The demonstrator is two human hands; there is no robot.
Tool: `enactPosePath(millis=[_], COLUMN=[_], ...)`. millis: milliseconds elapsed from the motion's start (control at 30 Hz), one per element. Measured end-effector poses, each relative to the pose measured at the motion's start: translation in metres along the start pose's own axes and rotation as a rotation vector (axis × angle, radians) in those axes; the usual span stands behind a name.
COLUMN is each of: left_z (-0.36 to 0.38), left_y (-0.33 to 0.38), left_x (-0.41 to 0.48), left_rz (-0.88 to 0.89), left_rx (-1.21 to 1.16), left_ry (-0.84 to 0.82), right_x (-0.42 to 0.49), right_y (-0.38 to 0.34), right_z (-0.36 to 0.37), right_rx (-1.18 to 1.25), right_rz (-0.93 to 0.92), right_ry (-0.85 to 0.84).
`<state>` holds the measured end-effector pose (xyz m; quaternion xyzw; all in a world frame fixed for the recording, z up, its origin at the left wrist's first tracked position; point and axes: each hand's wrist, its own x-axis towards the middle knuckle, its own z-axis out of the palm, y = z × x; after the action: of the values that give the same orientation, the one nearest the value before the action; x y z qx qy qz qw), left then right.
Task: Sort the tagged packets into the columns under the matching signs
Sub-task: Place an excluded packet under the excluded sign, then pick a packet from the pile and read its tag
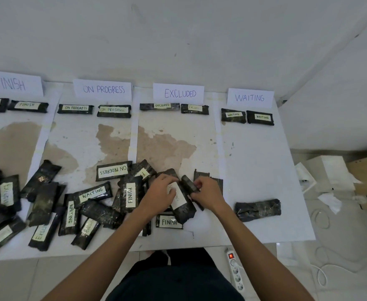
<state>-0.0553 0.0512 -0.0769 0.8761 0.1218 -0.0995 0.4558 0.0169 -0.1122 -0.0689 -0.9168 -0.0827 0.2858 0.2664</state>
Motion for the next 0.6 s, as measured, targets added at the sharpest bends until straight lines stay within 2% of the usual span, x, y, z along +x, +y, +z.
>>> enactPosePath(millis=[133,167,233,300,367,433,533,600], left_z=[-0.001,-0.003,-0.005,-0.006,-0.006,-0.008,-0.01,-0.01], left_y=[0.029,0.035,0.042,0.047,0.05,0.051,0.053,0.055], left_x=[-0.016,-0.019,-0.023,-0.028,-0.031,-0.031,-0.029,-0.028], left_rz=[-0.491,-0.57,-0.6,-0.572,-0.553,-0.544,-0.527,-0.522], left_rx=[-0.695,-0.845,-1.029,-1.085,-1.062,-1.041,-0.995,-0.986], left_ry=[-0.035,-0.063,-0.087,-0.053,-0.009,0.026,0.095,0.114], right_x=[-0.018,-0.023,-0.033,-0.043,-0.051,-0.054,-0.056,-0.055], right_y=[-0.009,-0.013,-0.018,-0.02,-0.019,-0.017,-0.009,-0.004], right_z=[-0.001,-0.001,-0.004,-0.006,-0.008,-0.014,-0.023,-0.026], right_rx=[-0.114,-0.167,-0.25,-0.298,-0.3,-0.22,-0.044,0.066], right_rz=[-0.308,-0.4,-0.568,-0.672,-0.681,-0.588,-0.401,-0.344], right_ry=[0.181,0.227,0.303,0.351,0.377,0.365,0.247,0.178])
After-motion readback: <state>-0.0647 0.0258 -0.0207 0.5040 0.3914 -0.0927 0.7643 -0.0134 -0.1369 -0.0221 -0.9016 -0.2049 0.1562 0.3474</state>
